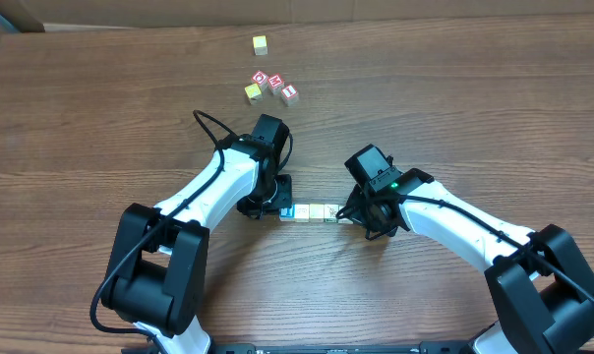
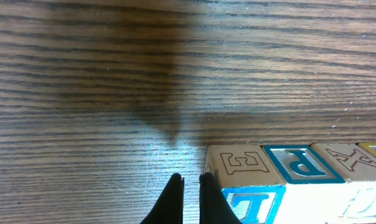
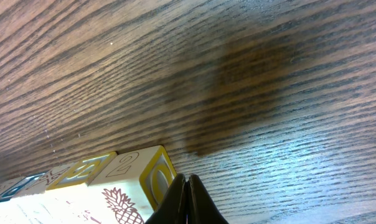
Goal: Flip 5 blocks
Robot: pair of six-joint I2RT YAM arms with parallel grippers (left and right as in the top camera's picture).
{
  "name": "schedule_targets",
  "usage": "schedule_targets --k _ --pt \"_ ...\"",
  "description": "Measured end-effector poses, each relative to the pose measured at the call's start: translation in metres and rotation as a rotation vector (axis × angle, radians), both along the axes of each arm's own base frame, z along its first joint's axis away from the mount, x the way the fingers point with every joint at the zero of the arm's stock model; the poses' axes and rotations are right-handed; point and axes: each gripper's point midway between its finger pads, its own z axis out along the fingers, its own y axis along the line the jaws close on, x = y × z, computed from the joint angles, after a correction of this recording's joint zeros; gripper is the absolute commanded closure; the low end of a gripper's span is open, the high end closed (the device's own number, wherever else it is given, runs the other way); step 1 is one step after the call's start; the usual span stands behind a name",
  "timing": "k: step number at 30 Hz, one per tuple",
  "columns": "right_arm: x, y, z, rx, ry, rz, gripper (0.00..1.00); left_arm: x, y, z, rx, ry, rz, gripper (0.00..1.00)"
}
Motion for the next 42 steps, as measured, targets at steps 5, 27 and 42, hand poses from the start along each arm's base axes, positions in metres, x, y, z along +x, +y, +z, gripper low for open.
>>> schedule_targets --k 5,27,42 --pt "0.0 0.0 -0.002 -0.002 0.004 -0.001 0.96 0.0 0.0 0.0 0.0 0.001 0.0 0.96" --pt "-0.001 0.005 -0.013 0.011 0.029 0.006 0.96 -0.004 0.002 0.0 0.007 0.018 0.0 0.96" --pt "-0.001 0.005 -0.013 0.011 0.029 0.006 0.96 -0.005 0.002 -0.001 0.009 0.019 0.0 0.96"
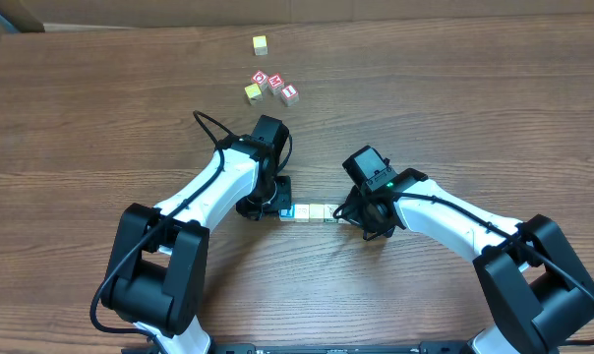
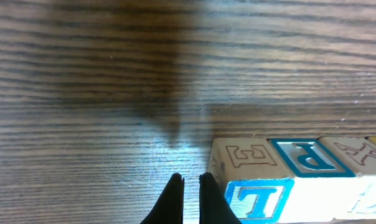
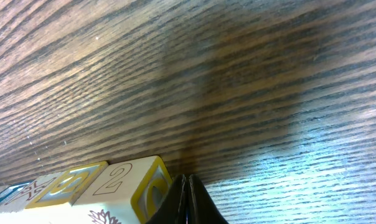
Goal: Flip 5 blocks
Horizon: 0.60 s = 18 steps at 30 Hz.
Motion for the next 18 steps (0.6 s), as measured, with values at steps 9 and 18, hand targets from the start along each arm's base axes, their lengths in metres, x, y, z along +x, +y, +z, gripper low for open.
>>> schedule_targets --k 9,18 --pt "0.0002 0.0001 0.0 0.0 -0.001 0.0 0.96 0.0009 -0.0004 -0.0046 -0.005 -0.012 0.0 0.96" --pt "0.0039 0.0026 0.0011 0.011 -0.016 0.0 0.96 0.0061 -0.0017 -0.0046 -0.009 -0.034 0.001 0.95"
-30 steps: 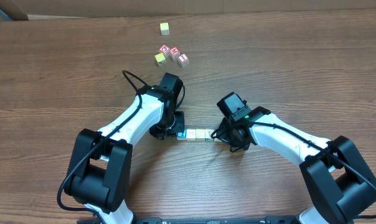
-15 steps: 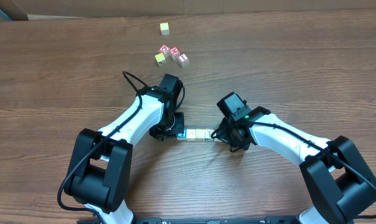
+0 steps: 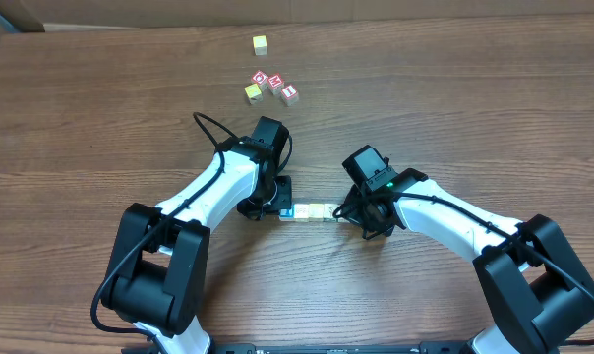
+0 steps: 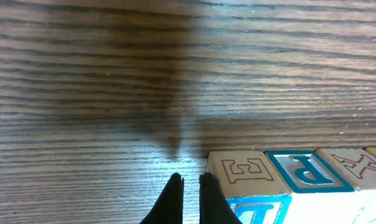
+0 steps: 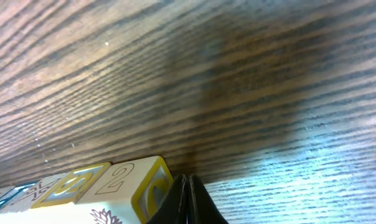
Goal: Flip 5 blocks
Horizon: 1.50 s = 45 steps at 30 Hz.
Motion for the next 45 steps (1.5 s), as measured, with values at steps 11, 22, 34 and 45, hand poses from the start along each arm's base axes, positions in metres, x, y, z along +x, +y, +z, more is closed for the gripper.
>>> schedule_targets --k 11,22,34,45 --pt "0.002 0.001 0.001 0.008 -0.006 -0.011 0.96 0.009 0.0 0.0 0.005 -0.038 0.004 0.96" --pt "-0.001 0.008 -0.001 0.025 0.002 -0.093 0.96 0.024 0.001 0.002 0.014 -0.102 0.011 0.96" --pt "-0.012 0.037 0.002 0.09 0.017 -0.125 0.96 0.033 -0.008 0.004 -0.02 -0.14 0.002 0.95" --pt "-0.028 0.019 -0.004 0.004 0.068 -0.098 0.96 0.027 0.009 0.001 0.077 -0.127 0.01 0.91"
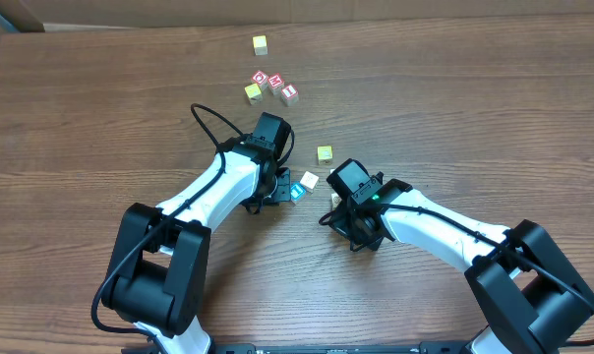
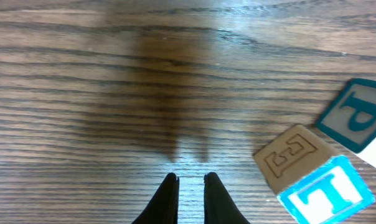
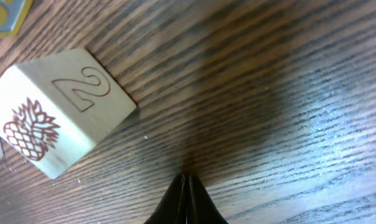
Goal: Flip 5 blocks
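Note:
The row of letter blocks lies scattered between my arms. In the overhead view a yellow-green block (image 1: pixel 324 153), a white block (image 1: pixel 309 180), a blue block (image 1: pixel 296 192) and a pale block (image 1: pixel 333 200) lie apart. My left gripper (image 2: pixel 189 180) is shut with nothing in it, left of the E/T block (image 2: pixel 306 168) and the blue P block (image 2: pixel 356 115). My right gripper (image 3: pixel 188 177) is also shut and holds nothing. It is low on the wood, right of the pineapple "2" block (image 3: pixel 60 118), not touching it.
A lone yellow block (image 1: pixel 261 43) and a cluster of three red and yellow blocks (image 1: pixel 270 87) lie at the back of the wooden table (image 1: pixel 474 98). The left arm's black cable (image 1: pixel 207 123) loops beside its wrist.
The blocks were one tight row pressed between both shut grippers. Now the row has broken up and the blocks lie apart at odd angles. The right gripper has moved left and the left gripper no longer touches a block.
At first both shut grippers pinched the ends of a straight block row on the table. The row stayed squeezed between them through the two later moments, its faces shifting slightly in the wrist views. Now the row has burst apart and the blocks lie scattered.

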Robot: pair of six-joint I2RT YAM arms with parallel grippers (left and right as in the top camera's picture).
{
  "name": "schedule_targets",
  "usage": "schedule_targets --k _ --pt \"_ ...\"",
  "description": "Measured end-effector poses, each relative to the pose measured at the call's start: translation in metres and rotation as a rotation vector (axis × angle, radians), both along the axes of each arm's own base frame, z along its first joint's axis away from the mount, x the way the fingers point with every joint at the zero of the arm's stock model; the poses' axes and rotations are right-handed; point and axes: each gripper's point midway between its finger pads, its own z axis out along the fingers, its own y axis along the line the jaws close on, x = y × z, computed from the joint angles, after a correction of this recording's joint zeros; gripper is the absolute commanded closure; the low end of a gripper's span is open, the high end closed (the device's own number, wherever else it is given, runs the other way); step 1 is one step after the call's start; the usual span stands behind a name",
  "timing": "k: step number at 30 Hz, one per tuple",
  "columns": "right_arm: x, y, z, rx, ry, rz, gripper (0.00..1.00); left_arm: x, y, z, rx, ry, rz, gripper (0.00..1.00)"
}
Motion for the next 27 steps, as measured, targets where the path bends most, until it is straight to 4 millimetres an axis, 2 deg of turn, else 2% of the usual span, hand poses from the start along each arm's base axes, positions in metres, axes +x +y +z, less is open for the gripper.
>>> schedule_targets --k 5,8,13,16,27 --pt "0.0 -0.008 0.004 -0.036 0.0 0.111 0.95 -0.003 0.011 0.001 0.019 0.027 0.025 0.91" --pt "0.011 -0.017 0.016 -0.054 0.005 0.135 0.91 0.002 0.02 0.012 0.01 0.044 0.056 0.91" --pt "0.046 -0.024 0.04 -0.031 -0.06 0.136 0.64 0.029 0.021 0.042 -0.065 0.006 0.072 0.85" --pt "0.054 -0.027 0.043 -0.026 -0.083 0.164 0.58 0.039 0.016 0.053 -0.101 -0.023 0.059 0.82" --pt "0.079 -0.011 0.052 0.025 -0.217 0.263 0.59 0.059 -0.03 0.064 -0.178 -0.141 -0.032 0.82"
